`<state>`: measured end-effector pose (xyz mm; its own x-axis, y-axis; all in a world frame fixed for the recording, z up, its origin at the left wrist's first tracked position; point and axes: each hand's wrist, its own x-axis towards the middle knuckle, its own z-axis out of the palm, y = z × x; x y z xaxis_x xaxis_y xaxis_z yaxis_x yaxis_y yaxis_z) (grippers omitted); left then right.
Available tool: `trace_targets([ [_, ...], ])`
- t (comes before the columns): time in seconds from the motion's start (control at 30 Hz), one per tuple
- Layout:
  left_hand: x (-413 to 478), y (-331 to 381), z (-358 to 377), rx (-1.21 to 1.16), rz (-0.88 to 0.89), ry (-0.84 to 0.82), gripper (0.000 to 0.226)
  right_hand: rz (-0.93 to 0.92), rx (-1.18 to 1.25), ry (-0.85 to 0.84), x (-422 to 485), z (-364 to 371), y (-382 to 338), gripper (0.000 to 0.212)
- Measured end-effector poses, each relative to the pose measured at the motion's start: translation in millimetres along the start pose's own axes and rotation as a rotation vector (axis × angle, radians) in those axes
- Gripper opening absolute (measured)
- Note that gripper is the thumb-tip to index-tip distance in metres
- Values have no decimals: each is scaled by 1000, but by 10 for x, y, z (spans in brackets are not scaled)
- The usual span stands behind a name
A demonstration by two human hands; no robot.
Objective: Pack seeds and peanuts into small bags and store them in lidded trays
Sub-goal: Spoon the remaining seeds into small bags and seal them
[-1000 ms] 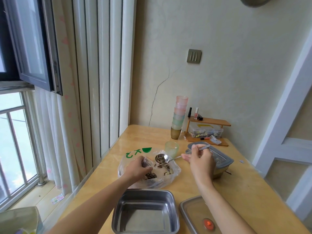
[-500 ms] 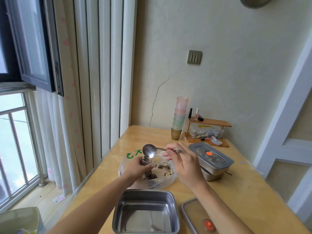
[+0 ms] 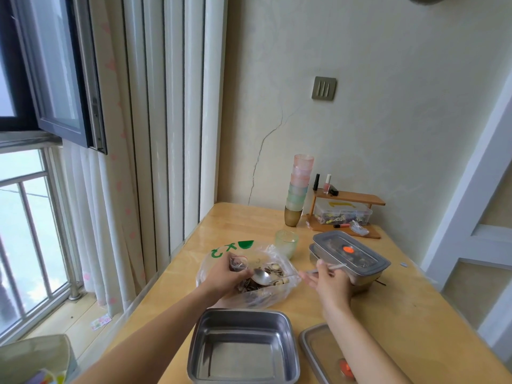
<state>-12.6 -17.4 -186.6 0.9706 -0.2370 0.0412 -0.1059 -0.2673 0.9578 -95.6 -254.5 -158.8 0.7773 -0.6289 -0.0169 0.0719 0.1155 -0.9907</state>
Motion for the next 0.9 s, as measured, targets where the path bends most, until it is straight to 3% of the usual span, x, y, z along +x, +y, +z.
trace_targets([
  [0.13, 2, 1, 21, 20, 16, -1, 48, 204, -123, 24, 122, -53, 238, 37],
  [0.33, 31, -63, 3, 0, 18, -31, 47, 270, -266, -64, 115, -100, 237, 38],
  [0.47, 31, -67, -46, -46, 8, -152, 51, 287, -316, -110, 122, -38, 266, 34],
  [0.53, 50, -116, -76, -49, 25, -184, 52, 211, -448, -152, 86, 37, 229, 32],
  [0.63, 60, -148, -59, -66, 38, -157, 43, -47, -617, -321, -50, 259, 91, 23],
  [0.7, 72, -163, -6, -77, 74, -132, 38, -219, -639, -442, -162, 431, -9, 14],
  [0.8, 85, -203, 33, -88, 122, -111, 34, -385, -675, -566, -259, 669, -60, 17],
  [0.9, 107, -286, 24, -99, 158, -101, 35, -596, -950, -575, -250, 832, -26, 4],
])
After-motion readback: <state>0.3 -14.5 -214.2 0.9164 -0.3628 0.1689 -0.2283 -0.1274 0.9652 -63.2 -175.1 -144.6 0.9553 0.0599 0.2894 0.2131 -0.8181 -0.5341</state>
